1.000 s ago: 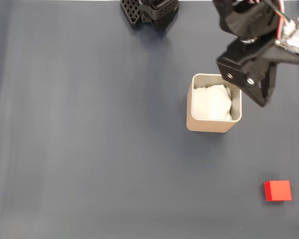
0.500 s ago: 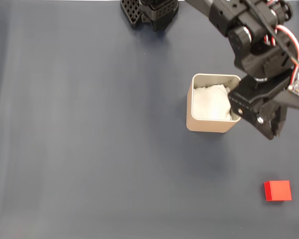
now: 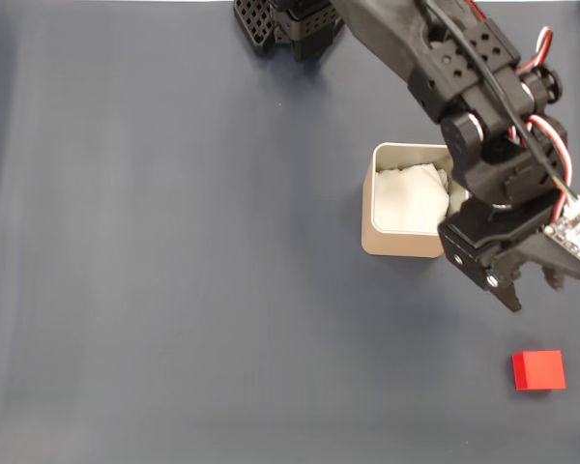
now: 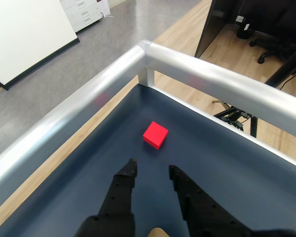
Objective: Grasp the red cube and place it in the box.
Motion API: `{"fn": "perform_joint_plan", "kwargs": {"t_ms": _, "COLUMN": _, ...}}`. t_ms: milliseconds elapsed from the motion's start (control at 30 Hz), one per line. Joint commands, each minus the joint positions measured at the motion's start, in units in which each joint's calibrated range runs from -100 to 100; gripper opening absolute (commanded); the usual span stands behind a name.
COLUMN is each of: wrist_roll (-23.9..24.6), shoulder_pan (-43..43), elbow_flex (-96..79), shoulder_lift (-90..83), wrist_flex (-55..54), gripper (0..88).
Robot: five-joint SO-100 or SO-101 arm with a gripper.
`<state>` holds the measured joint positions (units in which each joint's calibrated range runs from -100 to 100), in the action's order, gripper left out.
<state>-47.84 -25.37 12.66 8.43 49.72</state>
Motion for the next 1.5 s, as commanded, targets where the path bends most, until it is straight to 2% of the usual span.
{"fn": "perform_joint_plan", "kwargs": {"t_ms": 0, "wrist_roll": 0.7, "shoulder_pan": 0.3, "elbow_flex": 5.2, "shoulder_lift": 2.0, "wrist_flex": -1.3, "gripper": 21.5}}
{"fn": "perform_joint_plan", "kwargs": {"t_ms": 667, "wrist_roll": 0.2, "shoulder_pan": 1.1, "elbow_flex": 22.8, "shoulder_lift": 19.3, "wrist_flex": -2.6, "gripper": 32.4}}
{"fn": "perform_joint_plan", "kwargs": {"t_ms": 967, "wrist_roll": 1.0, "shoulder_pan": 1.2, "elbow_flex": 26.8, "shoulder_lift": 24.8, "wrist_flex": -4.1, "gripper": 37.6}}
{"fn": "perform_joint_plan", "kwargs": {"t_ms": 1467, "wrist_roll": 2.2, "shoulder_pan": 1.5, "elbow_flex": 29.5, "shoulder_lift": 31.2, "wrist_flex": -6.1, "gripper": 41.1}}
